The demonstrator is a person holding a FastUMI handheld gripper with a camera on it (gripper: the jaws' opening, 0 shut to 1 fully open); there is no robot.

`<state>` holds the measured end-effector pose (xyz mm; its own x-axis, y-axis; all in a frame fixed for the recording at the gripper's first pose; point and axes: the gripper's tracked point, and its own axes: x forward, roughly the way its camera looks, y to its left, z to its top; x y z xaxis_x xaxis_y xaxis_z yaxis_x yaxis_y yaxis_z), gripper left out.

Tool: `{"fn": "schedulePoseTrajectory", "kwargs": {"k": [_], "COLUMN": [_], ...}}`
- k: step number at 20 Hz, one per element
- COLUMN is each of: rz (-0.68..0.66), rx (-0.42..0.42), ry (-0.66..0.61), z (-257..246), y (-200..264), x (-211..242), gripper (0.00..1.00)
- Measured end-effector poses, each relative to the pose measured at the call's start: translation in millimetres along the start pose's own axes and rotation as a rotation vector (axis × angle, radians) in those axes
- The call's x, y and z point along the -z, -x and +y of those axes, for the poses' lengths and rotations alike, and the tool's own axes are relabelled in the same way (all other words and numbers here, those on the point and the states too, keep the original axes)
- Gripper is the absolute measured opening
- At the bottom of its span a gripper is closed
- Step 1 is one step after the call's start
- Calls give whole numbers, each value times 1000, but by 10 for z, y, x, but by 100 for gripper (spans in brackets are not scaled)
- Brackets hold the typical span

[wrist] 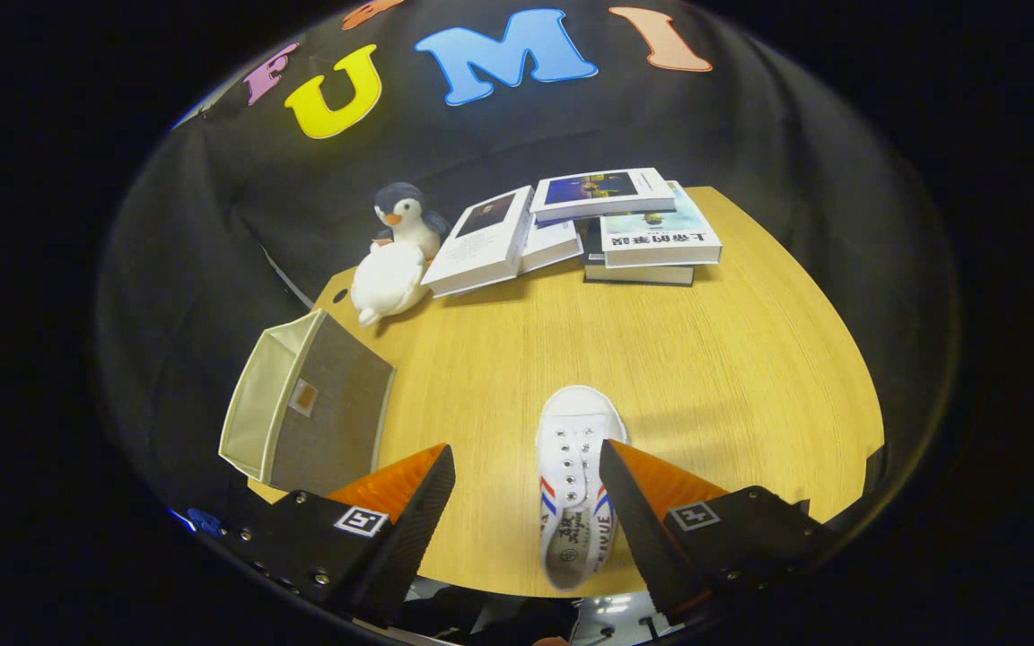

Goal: Open the storage box then place both shoes into the box .Put the left shoe in first, then the right shoe, with the right side of both shoes facing outward in a uniform manner.

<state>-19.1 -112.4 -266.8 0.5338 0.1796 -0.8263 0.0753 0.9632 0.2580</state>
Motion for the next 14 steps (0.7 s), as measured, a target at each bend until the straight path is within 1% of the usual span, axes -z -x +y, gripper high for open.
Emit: {"fn": "schedulePoseTrajectory", "kwargs": {"k": [4,8,14], "rz": [55,127,260], "rx": [32,71,142], "ry": [22,72,153], "z": [-286,-505,-726], "y": [-136,-306,-511], "x": [184,390,689], "gripper": [98,98,98]}}
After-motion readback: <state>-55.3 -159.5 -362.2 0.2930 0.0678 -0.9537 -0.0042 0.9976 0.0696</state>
